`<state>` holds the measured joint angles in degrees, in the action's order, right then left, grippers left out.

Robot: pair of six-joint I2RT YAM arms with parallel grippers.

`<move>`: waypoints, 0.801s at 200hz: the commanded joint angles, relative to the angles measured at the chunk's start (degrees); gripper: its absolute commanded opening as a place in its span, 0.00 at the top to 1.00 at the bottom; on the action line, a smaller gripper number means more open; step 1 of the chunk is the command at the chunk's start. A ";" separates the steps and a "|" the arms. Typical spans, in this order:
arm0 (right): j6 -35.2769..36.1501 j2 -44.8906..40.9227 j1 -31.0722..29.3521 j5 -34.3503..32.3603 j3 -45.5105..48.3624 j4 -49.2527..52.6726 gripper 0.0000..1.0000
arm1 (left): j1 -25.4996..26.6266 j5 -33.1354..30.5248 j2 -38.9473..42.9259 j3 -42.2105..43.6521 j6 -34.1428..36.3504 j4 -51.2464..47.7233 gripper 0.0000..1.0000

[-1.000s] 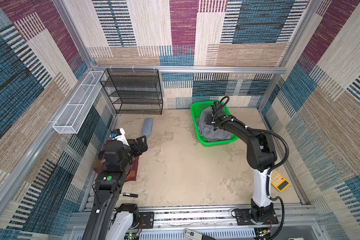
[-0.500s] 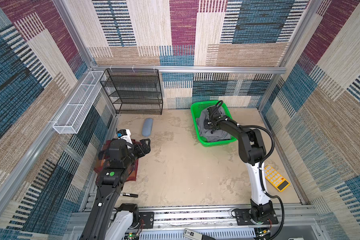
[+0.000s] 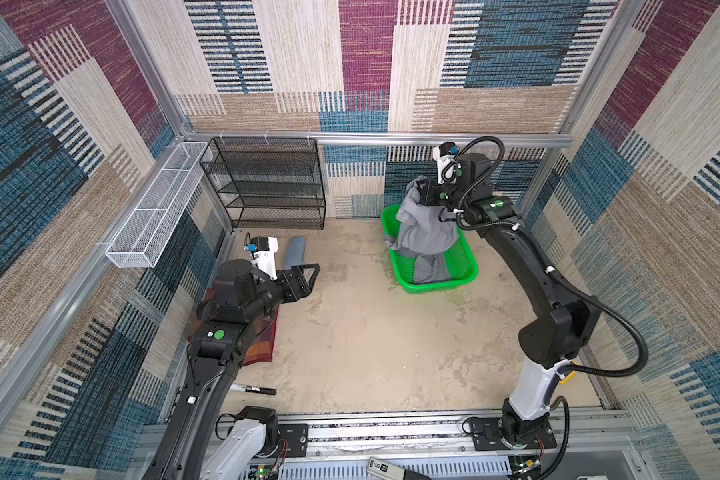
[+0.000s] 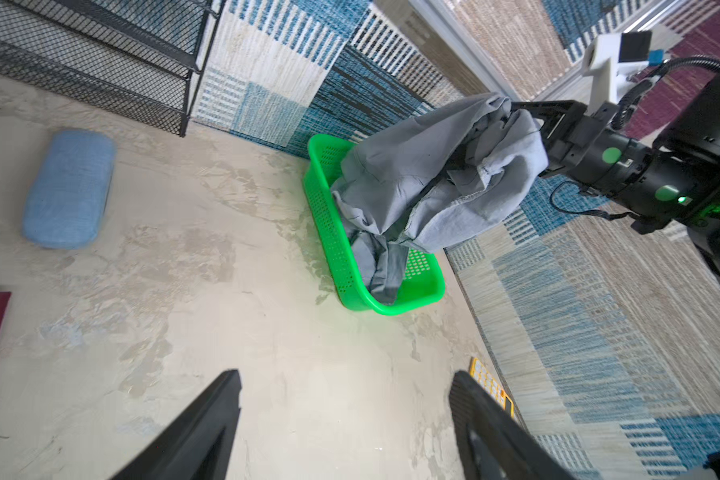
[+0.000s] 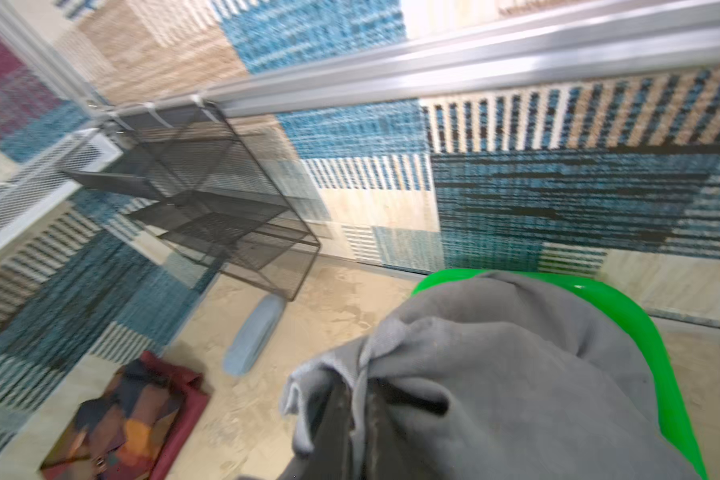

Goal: Fold and stack the long sleeve shirts
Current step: 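Lift the grey shirt with the right gripper while the left gripper reaches toward it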

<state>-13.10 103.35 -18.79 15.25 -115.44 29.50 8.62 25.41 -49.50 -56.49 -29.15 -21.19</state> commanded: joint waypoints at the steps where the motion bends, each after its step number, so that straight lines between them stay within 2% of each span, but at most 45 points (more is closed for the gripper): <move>1: -2.02 -5.17 -0.42 12.49 -1.05 -3.46 1.00 | 0.67 3.85 1.64 -0.80 0.07 1.49 0.16; 26: -5.32 -8.49 -0.85 25.67 -4.98 -6.34 1.00 | 1.94 5.57 4.57 0.04 1.63 2.76 0.10; 58: -10.95 -9.64 -1.14 32.83 -11.03 -8.22 1.00 | 4.57 9.87 12.29 4.84 5.00 9.06 0.00; 96: -21.47 -8.40 -1.51 48.42 -11.97 -17.95 1.00 | 11.28 9.15 18.43 6.86 11.58 9.57 0.01; 108: -24.27 -7.72 -2.53 50.61 -12.41 -20.00 1.00 | 11.68 8.26 19.46 6.18 13.33 7.10 0.01; 120: -27.07 -6.78 -4.52 53.79 -13.38 -23.16 1.00 | 11.69 4.75 20.62 6.11 14.37 5.65 0.01; 160: -28.76 -1.24 -13.80 53.52 -25.47 -19.68 1.00 | 11.77 -3.69 23.58 6.79 14.41 4.94 0.01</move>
<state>-37.58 100.40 -28.62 66.06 -136.46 13.63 20.38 28.38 -27.07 -50.04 -16.73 -15.68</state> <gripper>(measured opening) 0.071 0.990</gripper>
